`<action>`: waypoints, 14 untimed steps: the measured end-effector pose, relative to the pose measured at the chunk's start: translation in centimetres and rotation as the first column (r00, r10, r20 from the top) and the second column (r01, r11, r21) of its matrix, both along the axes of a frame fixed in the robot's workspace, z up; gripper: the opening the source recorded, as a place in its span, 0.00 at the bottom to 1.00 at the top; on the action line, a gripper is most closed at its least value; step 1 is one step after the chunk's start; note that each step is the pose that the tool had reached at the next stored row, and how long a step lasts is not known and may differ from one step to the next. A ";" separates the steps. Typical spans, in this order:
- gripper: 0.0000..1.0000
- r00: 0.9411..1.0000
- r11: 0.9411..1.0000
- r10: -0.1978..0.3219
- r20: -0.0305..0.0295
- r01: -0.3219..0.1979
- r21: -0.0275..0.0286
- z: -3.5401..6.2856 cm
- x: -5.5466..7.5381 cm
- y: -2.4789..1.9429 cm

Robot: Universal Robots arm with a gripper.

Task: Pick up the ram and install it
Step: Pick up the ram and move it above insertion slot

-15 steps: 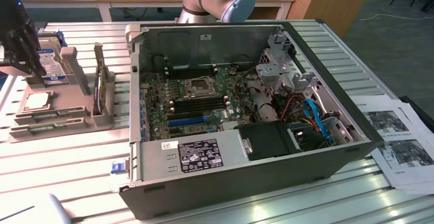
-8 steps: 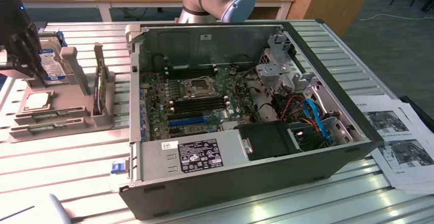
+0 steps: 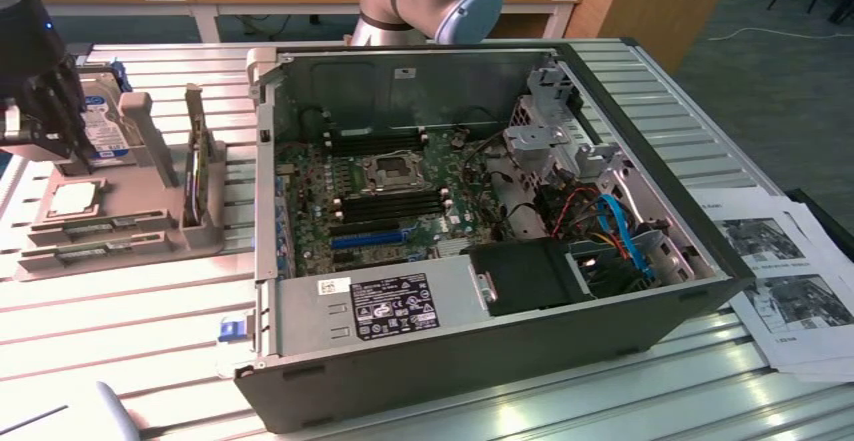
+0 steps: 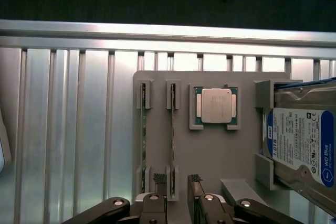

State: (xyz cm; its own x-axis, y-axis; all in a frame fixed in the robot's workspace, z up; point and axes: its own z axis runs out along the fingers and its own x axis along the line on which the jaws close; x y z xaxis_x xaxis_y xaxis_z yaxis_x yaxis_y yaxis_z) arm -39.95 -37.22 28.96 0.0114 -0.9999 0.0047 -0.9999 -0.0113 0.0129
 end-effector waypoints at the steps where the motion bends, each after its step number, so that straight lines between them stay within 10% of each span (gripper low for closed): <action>1: 0.30 1.000 1.000 0.000 0.000 0.000 0.000 -0.09 0.0 0.00; 14: 0.30 1.000 1.000 0.000 0.000 0.000 0.000 -0.77 0.0 0.00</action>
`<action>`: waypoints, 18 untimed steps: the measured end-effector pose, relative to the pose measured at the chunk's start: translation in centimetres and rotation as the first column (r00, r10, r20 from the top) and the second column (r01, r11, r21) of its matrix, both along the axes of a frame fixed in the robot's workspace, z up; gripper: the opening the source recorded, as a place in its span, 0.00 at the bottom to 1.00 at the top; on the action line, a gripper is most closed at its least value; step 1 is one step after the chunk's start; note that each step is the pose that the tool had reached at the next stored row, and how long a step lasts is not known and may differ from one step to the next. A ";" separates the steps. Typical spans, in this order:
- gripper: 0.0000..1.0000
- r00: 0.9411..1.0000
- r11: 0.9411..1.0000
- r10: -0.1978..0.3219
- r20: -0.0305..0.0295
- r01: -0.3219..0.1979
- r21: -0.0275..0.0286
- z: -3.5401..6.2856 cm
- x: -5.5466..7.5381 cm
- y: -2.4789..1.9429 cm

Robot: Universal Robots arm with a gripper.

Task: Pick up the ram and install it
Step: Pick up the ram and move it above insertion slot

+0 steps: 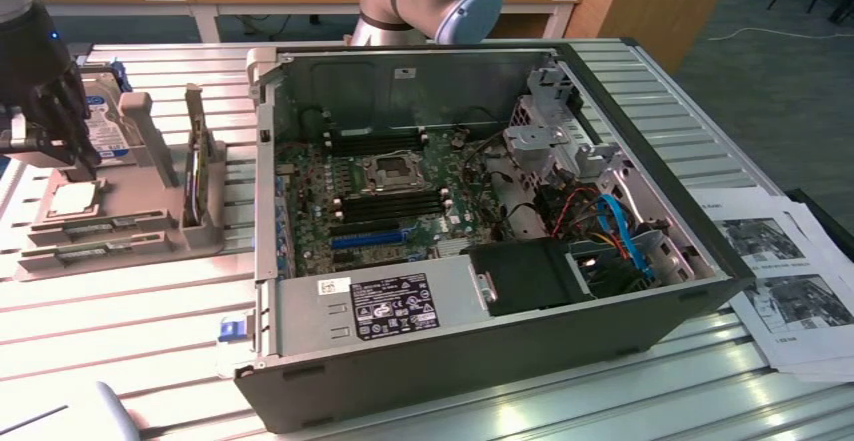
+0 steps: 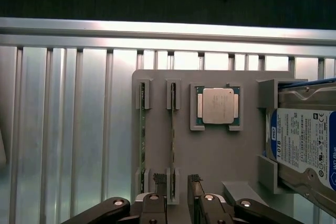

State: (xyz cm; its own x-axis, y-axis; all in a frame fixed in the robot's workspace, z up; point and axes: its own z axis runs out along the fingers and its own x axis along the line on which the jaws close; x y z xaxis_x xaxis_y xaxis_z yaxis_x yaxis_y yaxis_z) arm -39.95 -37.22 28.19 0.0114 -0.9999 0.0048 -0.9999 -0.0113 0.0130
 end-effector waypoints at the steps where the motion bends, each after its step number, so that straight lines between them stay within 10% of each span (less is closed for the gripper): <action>1: 0.30 1.000 1.000 0.000 0.000 0.000 0.000 0.00 0.0 0.00; 18: 0.30 1.000 1.000 0.000 0.000 0.000 0.000 0.00 0.0 -1.00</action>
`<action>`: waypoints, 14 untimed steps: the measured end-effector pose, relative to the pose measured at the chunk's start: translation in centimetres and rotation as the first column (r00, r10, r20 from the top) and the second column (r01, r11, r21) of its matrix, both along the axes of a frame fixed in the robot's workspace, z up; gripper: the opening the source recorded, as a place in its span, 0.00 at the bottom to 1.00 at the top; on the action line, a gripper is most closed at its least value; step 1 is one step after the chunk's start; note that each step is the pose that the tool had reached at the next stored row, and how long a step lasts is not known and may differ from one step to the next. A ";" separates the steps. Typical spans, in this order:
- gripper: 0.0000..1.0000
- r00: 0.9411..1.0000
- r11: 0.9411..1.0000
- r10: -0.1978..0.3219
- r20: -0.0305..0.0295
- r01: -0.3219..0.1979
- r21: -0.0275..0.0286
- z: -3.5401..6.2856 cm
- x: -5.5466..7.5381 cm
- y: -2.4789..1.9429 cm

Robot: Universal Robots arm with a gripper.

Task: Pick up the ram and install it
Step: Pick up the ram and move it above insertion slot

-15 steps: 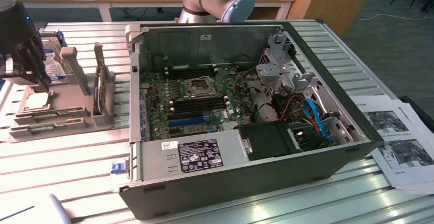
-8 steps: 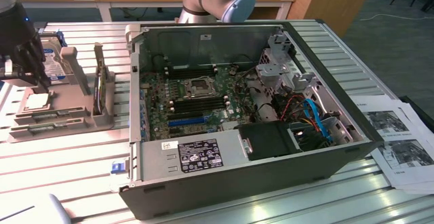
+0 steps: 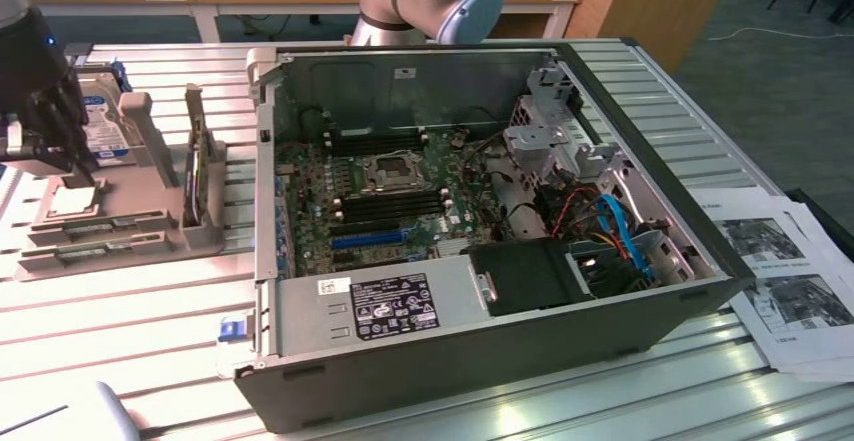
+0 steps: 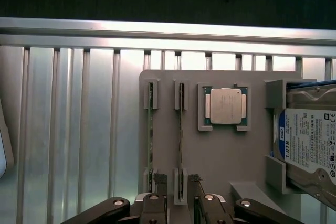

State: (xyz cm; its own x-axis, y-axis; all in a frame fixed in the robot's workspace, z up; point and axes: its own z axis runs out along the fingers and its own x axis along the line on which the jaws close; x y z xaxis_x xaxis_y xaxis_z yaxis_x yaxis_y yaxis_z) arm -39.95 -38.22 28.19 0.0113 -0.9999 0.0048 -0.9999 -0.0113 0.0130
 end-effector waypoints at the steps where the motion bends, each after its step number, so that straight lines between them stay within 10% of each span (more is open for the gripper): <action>1: 0.30 1.000 1.000 0.000 0.000 0.000 0.000 0.00 0.0 -0.01; 14: 0.30 1.000 1.000 0.000 0.002 0.000 0.001 -0.66 0.0 -0.03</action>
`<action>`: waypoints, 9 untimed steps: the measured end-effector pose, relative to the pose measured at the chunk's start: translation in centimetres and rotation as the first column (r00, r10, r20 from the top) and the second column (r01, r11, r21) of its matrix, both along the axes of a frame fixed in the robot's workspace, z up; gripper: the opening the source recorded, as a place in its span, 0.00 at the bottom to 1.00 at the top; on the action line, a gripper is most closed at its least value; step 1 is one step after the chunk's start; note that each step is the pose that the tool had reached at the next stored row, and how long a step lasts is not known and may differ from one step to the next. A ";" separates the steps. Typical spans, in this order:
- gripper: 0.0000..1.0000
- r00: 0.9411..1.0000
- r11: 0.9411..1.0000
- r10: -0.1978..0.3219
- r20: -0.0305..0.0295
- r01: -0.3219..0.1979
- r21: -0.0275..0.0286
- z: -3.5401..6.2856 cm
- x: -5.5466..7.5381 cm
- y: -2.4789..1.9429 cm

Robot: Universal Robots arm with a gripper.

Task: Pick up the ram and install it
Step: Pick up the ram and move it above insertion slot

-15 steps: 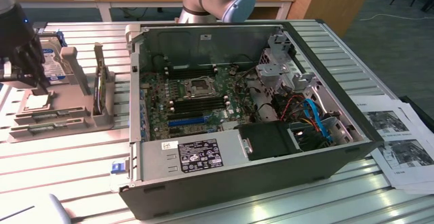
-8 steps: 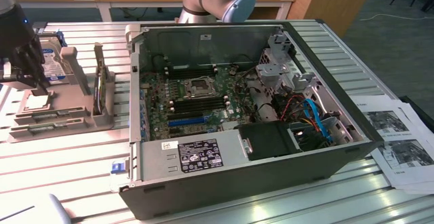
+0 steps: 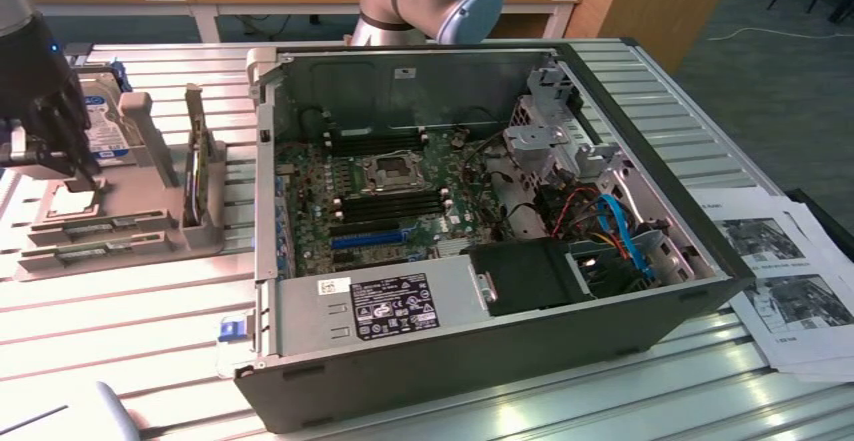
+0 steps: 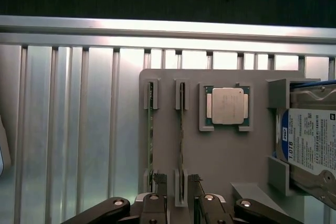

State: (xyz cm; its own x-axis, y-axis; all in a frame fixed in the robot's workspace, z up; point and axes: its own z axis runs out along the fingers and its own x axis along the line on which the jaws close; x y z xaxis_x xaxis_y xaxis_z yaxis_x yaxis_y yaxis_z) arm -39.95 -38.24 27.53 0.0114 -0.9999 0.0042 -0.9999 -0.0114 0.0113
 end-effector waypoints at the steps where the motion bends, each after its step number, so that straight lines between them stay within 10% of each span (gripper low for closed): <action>1: 0.30 1.000 1.000 0.000 0.000 0.000 0.000 -0.12 0.0 0.00; 9: 0.30 1.000 1.000 0.000 0.001 0.000 0.000 -1.06 0.0 0.00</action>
State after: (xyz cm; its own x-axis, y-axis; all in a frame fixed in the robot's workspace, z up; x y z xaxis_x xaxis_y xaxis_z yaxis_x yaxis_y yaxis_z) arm -40.00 -38.24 26.48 0.0113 -0.9999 0.0042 -0.9999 -0.0113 0.0103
